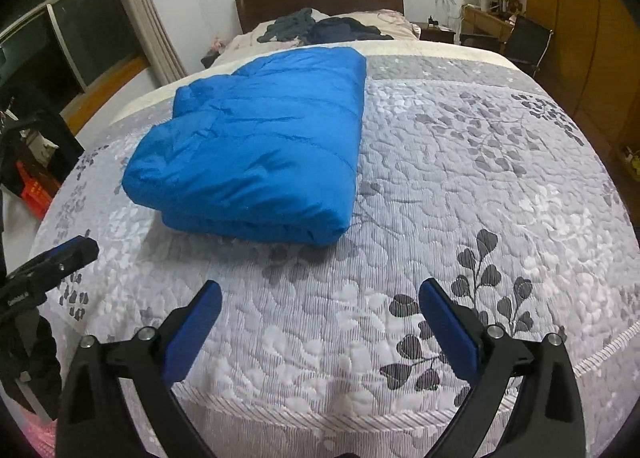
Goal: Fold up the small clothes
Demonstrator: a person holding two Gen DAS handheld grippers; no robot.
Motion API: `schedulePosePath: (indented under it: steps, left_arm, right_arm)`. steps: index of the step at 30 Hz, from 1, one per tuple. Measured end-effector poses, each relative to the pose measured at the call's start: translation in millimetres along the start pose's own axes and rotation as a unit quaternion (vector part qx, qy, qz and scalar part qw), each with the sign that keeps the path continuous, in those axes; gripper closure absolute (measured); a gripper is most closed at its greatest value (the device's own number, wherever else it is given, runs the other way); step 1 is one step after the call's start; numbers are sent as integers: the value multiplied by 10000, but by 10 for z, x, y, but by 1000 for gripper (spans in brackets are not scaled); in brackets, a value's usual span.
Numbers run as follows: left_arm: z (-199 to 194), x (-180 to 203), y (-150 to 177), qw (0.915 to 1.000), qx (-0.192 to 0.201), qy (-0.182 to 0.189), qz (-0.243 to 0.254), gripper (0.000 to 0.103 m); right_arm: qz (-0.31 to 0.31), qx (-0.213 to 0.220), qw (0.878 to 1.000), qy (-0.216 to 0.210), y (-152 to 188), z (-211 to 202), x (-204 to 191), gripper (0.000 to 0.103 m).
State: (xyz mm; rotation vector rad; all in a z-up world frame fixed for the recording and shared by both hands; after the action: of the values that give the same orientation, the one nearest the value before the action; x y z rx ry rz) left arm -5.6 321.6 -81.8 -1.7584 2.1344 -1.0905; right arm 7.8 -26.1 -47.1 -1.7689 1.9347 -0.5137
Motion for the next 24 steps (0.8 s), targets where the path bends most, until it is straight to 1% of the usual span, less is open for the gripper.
schedulePosePath:
  steps: [2,8,12,24]
  left_arm:
    - [-30,-10,39,9998,-26,-182,7,7]
    - [-158,-21,94,9991,174,-375,1,7]
    - [-214,-11,123,9988,240,-422,1,7]
    - [-278,-17,167,9970,350,-677,120,7]
  right_arm:
    - [-2,-13,10000,59,21,-17,-9,4]
    - [-73,76,9997,197,60,-99,-96,4]
    - [-133,94,9993,350,76,-119,-135,4]
    - [-136,178,9985,496,66,-147,-125,4]
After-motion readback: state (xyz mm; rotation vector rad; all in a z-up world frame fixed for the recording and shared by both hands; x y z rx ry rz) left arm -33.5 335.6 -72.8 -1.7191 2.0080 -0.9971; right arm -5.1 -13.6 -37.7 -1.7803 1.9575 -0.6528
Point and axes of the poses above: each gripper's, at about its wrist camera, not at the fingertips, and z roughly the way its jaws point, x to its right, y to its underside, the point moved 10 cm from there along z, roughly the way its jaws point, and after that the axes turned 5 degrees about y, right-handed, at the moved point
